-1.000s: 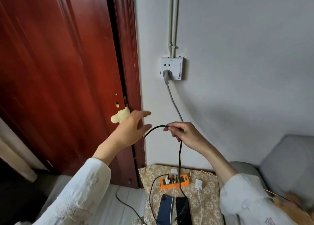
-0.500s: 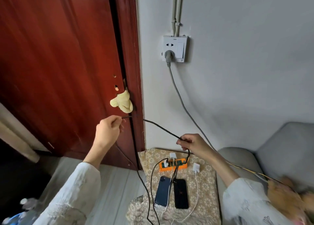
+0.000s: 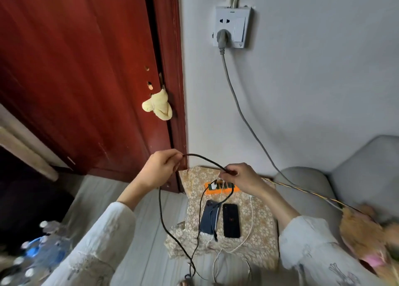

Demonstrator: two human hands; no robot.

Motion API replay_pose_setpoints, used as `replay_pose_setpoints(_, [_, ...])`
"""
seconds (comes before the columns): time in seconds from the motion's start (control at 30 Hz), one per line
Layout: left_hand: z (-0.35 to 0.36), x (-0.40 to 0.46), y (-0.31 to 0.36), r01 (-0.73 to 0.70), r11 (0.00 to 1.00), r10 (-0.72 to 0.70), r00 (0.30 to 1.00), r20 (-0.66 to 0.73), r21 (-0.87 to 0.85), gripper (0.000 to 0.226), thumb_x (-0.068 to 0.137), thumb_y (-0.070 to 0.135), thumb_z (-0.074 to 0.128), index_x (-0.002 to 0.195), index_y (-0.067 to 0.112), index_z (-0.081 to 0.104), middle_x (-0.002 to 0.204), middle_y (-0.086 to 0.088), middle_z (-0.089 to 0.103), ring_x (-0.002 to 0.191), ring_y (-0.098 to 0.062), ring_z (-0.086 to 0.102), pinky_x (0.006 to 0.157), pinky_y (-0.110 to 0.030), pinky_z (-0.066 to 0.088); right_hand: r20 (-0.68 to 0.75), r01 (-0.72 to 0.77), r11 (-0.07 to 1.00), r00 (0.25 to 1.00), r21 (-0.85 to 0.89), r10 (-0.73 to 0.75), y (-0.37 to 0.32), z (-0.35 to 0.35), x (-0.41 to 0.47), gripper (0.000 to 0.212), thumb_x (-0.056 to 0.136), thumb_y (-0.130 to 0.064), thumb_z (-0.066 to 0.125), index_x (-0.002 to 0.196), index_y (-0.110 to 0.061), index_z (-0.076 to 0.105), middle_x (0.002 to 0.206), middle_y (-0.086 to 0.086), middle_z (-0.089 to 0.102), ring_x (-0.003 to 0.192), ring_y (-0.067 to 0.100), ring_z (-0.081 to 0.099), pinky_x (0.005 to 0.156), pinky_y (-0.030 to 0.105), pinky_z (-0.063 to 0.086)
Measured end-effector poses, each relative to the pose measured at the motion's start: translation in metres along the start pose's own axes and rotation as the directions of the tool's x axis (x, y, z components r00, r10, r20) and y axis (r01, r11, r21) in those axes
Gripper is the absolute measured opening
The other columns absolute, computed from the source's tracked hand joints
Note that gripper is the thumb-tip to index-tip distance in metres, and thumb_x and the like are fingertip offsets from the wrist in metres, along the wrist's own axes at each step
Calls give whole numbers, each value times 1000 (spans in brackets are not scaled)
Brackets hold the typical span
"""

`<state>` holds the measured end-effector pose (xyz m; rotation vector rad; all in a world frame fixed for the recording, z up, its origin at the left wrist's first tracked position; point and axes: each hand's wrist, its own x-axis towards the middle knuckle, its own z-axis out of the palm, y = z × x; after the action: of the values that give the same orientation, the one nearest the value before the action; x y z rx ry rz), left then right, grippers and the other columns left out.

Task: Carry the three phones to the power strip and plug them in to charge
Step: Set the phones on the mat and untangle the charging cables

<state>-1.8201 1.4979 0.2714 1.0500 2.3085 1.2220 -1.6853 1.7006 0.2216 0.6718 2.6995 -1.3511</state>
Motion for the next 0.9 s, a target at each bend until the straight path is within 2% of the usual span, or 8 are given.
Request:
replay_pose_setpoints(0.1, [-7, -1, -7, 61, 983, -62, 998, -3, -172, 27, 95, 16, 44, 81, 5, 64, 60, -3, 50, 53, -13, 44, 58, -29, 44, -32, -92, 992, 995, -90, 89, 23, 5, -5, 35, 87, -28, 60, 56, -15, 50, 50, -3, 38, 46, 10, 32, 43, 20, 20])
replay_pose_setpoints(0.23, [13, -2, -8, 162, 979, -123, 954, 273, -126, 17, 91, 29, 50, 89, 20, 65, 60, 9, 64, 50, -6, 53, 51, -15, 46, -80, -57, 997, 995, -49, 53, 30, 13, -10, 44, 85, -25, 63, 45, -26, 46, 47, -3, 37, 44, 12, 31, 49, 28, 21])
replay_pose_setpoints(0.3, [36, -4, -4, 147, 988, -120, 919, 376, -43, 22, 90, 35, 51, 94, 19, 64, 53, 10, 62, 44, -3, 51, 49, -15, 44, -90, 35, 997, 995, -76, -42, 24, 17, -11, 24, 83, -26, 65, 60, -32, 65, 55, 0, 53, 49, 17, 43, 52, 29, 29])
replay_pose_setpoints(0.37, [56, -6, -1, 101, 995, -86, 899, 430, -11, 21, 90, 32, 52, 87, 15, 65, 50, 9, 53, 42, -6, 45, 50, -21, 42, -109, 119, 978, 984, -171, -139, 20, 21, -10, 10, 83, -26, 64, 84, -23, 74, 68, -2, 59, 64, 15, 50, 59, 30, 34])
replay_pose_setpoints(0.5, [57, -11, -4, 97, 971, -29, 956, 293, -219, 26, 93, 16, 49, 70, 17, 62, 53, 4, 51, 50, -10, 45, 55, -25, 41, -140, 98, 971, 982, -217, -131, 33, 23, -10, 17, 87, -21, 60, 90, -8, 70, 82, 0, 61, 78, 17, 56, 61, 21, 36])
replay_pose_setpoints(0.6, [42, -15, -10, 163, 906, -87, 975, 206, -391, 31, 93, 17, 47, 67, 15, 62, 57, 4, 58, 54, -8, 50, 57, -17, 42, -77, -45, 986, 996, -161, 33, 48, 27, -17, 22, 91, -27, 54, 95, -10, 67, 91, 6, 69, 72, 19, 61, 70, 32, 47])
replay_pose_setpoints(0.73, [35, -24, -18, 218, 898, -117, 956, 269, -383, 34, 93, 13, 47, 62, 11, 61, 55, 1, 57, 53, -7, 49, 55, -14, 41, -27, -120, 981, 993, -149, 118, 53, 40, -15, 23, 91, -31, 51, 86, -13, 63, 71, -2, 59, 61, 24, 56, 52, 27, 37])
replay_pose_setpoints(0.9, [37, -34, -26, 257, 914, -176, 948, 264, -314, 41, 89, 3, 47, 49, 12, 50, 42, 8, 48, 45, -4, 41, 50, -13, 35, -95, -283, 959, 955, -21, 280, 61, 54, -9, 41, 86, -39, 56, 78, 1, 62, 76, 14, 59, 58, 22, 51, 54, 31, 42])
